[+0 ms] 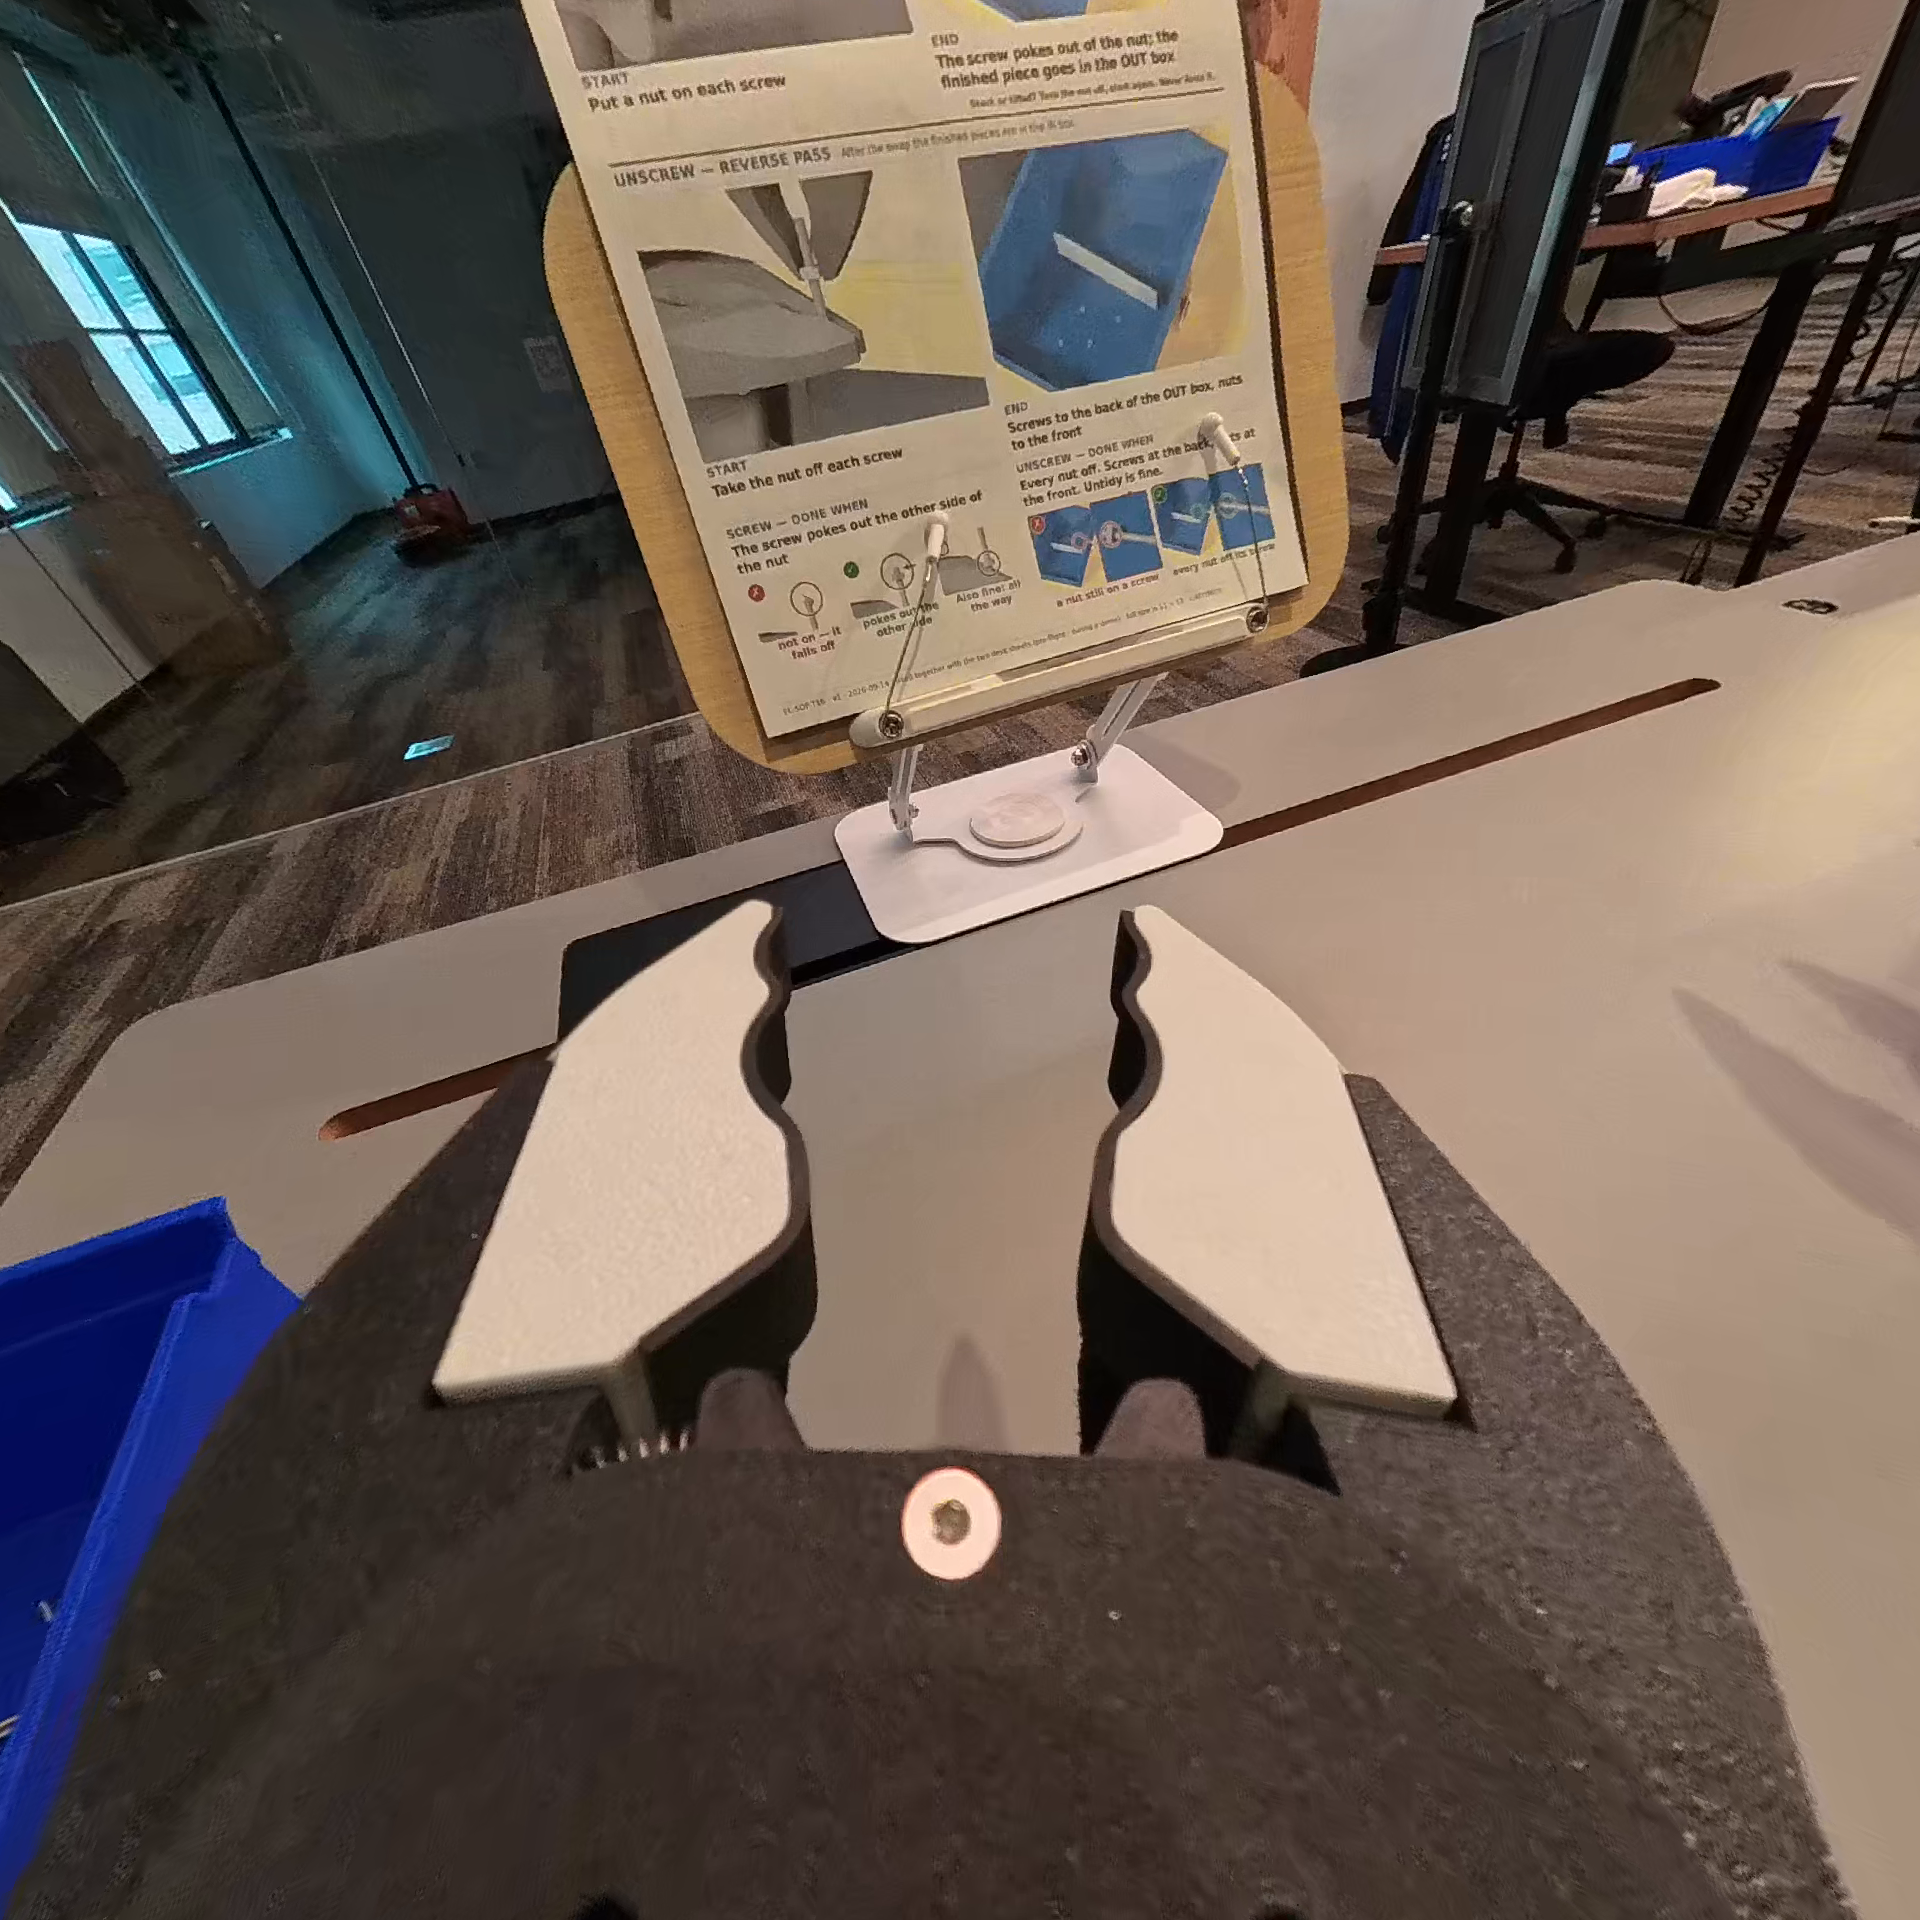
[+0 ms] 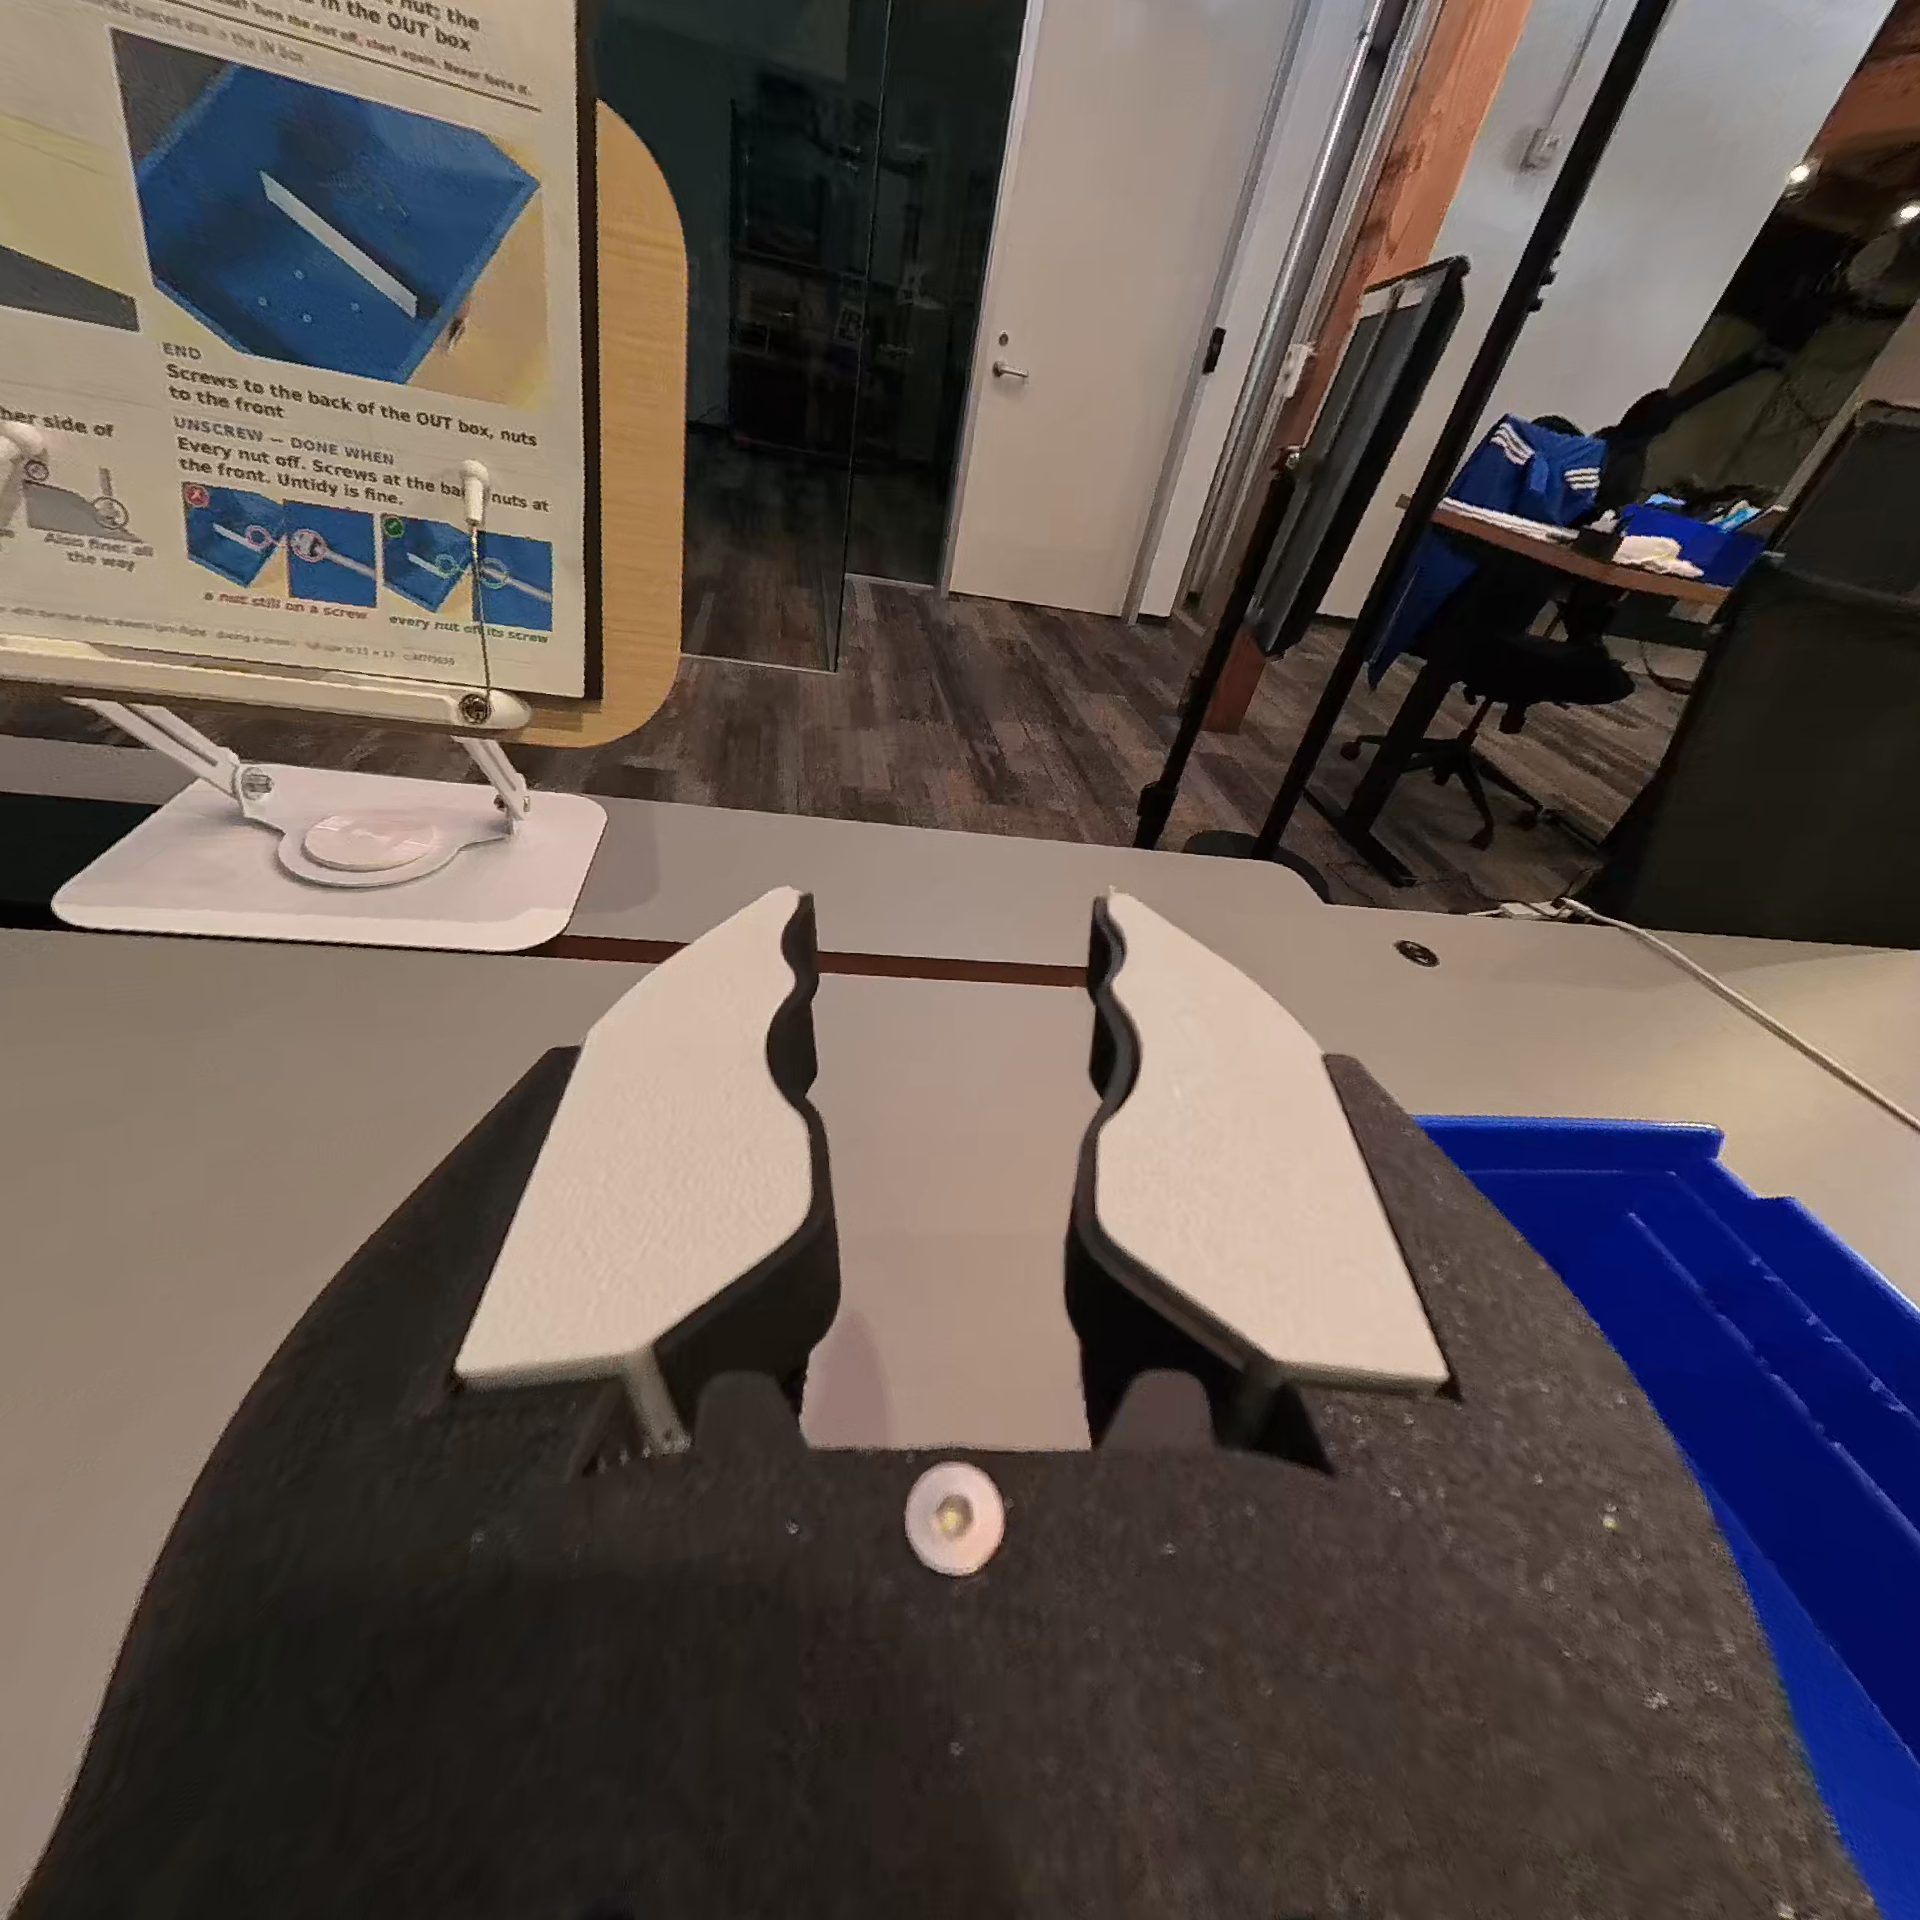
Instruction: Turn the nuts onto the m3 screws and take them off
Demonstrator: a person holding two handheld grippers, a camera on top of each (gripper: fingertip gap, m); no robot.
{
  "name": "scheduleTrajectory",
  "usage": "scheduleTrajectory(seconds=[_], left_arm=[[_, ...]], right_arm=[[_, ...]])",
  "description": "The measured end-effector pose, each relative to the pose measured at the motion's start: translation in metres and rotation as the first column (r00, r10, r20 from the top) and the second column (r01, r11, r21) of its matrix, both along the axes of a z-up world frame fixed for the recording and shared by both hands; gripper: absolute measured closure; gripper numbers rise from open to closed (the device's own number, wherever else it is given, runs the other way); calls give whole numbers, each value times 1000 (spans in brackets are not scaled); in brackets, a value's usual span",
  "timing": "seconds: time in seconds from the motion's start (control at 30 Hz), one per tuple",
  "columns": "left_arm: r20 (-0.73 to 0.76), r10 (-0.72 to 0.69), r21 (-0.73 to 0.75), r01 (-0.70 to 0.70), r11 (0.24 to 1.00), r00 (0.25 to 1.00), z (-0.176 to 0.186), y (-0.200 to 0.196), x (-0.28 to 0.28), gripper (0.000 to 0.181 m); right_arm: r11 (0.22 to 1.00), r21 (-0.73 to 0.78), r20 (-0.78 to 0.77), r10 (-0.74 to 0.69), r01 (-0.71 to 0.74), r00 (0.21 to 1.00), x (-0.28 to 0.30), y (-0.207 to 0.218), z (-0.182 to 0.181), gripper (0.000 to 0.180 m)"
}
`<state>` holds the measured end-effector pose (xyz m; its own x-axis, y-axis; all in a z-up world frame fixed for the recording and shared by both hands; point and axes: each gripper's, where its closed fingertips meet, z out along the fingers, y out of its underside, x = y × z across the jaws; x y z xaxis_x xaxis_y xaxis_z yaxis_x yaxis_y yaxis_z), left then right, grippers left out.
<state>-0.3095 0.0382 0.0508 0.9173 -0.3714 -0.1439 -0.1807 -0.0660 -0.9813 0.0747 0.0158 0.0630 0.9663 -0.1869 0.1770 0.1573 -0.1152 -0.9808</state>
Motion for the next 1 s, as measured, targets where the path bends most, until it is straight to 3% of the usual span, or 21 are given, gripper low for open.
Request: scheduleTrajectory(seconds=[0.27,0.43,0.67,0.83,1.0], left_arm=[[-1,43,-9,-43,999,999,-1,4,-9,121],[-2,99,6,-99,995,995,6,3,-25,121],[-1,175,-7,-175,985,985,9,-3,-60,123],[-11,222,0,-222,975,975,14,-8,-78,123],[-14,284,-8,-284,959,959,13,-9,-98,123]], right_arm=[[998,43,-48,47,-45,998,-15,0,-3,133],[995,38,1,89,-89,996,-37,6,-7,133],[976,10,-141,216,-216,966,-80,24,-19,134],[963,52,-90,267,-264,959,-97,28,-16,144],[952,15,-132,305,-306,943,-106,34,-22,138]])
